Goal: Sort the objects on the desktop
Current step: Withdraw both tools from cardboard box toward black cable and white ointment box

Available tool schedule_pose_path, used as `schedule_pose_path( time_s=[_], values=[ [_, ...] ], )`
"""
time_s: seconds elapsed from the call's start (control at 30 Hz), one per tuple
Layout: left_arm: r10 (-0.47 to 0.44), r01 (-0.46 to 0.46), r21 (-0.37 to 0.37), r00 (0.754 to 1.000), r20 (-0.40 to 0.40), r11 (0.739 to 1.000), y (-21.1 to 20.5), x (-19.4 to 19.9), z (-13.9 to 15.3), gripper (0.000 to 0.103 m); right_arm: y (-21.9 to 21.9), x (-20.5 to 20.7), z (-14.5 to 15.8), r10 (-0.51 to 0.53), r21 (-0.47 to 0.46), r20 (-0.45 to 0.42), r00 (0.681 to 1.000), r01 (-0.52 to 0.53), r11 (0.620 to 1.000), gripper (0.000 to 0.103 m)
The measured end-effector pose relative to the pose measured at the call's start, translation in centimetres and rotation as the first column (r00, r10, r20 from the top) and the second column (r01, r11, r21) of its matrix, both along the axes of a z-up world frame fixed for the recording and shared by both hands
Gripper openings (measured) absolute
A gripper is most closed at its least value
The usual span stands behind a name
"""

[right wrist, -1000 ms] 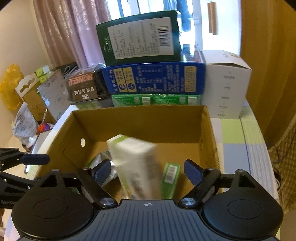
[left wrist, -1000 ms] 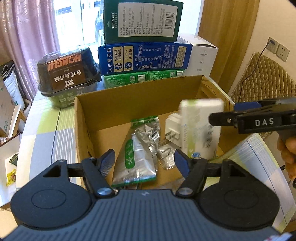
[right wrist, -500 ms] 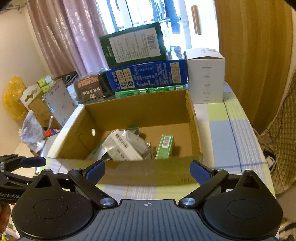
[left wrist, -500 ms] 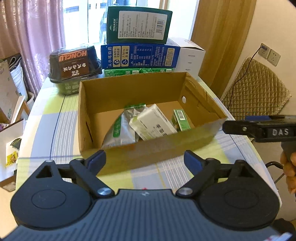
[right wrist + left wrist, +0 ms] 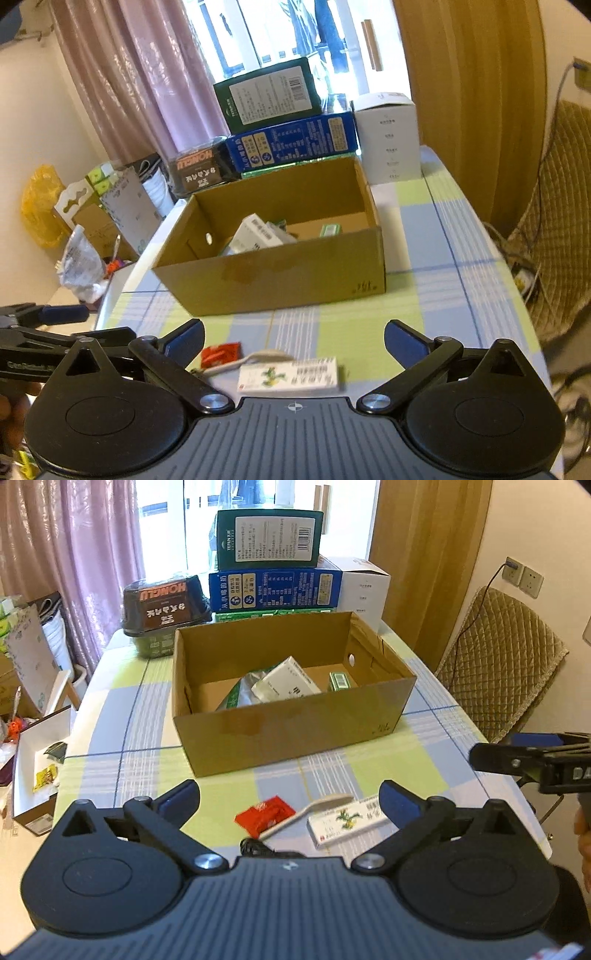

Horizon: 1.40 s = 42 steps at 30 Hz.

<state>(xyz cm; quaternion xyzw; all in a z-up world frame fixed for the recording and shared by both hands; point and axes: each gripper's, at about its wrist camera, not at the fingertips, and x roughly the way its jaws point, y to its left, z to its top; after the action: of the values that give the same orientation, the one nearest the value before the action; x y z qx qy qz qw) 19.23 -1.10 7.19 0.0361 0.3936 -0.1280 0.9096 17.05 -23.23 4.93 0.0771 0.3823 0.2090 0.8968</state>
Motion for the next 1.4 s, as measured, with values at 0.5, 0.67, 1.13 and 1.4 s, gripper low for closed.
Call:
schedule_pose_path(
  time_s=[0.5,0.67,1.13,1.4],
  values=[
    [0.041,-0.041,0.009,0.998,-0.036,0.999,1.2,-4.9,-1.5,0.101,-1.9,-5.3,-1.1,-0.021,0.035,-0.031,0.999,0.022,0.999,0.101],
    [0.045,-0.045,0.007,0.998,-0.048,0.999,1.2,-5.5,-2.0,0.101,-2.2,-6.0,-1.6,-0.018,0.033,-0.042,0.999,0.020,0.999,0.101],
    [0.017,-0.015,0.025,0.998,-0.067,1.000,1.7,-6.7,-4.0,0.101,-2.2,-6.2,-2.7,-0.007,-0.006,-0.056,0.998,0.007,1.000,0.101],
    [-0.045,0.050,0.072,0.996,-0.076,0.996,2.5,-6.4,-5.6,0.101,-1.8,-5.2,-3.4,0.062,-0.078,-0.060,0.996,-0.067,0.995,0.101]
  ],
)
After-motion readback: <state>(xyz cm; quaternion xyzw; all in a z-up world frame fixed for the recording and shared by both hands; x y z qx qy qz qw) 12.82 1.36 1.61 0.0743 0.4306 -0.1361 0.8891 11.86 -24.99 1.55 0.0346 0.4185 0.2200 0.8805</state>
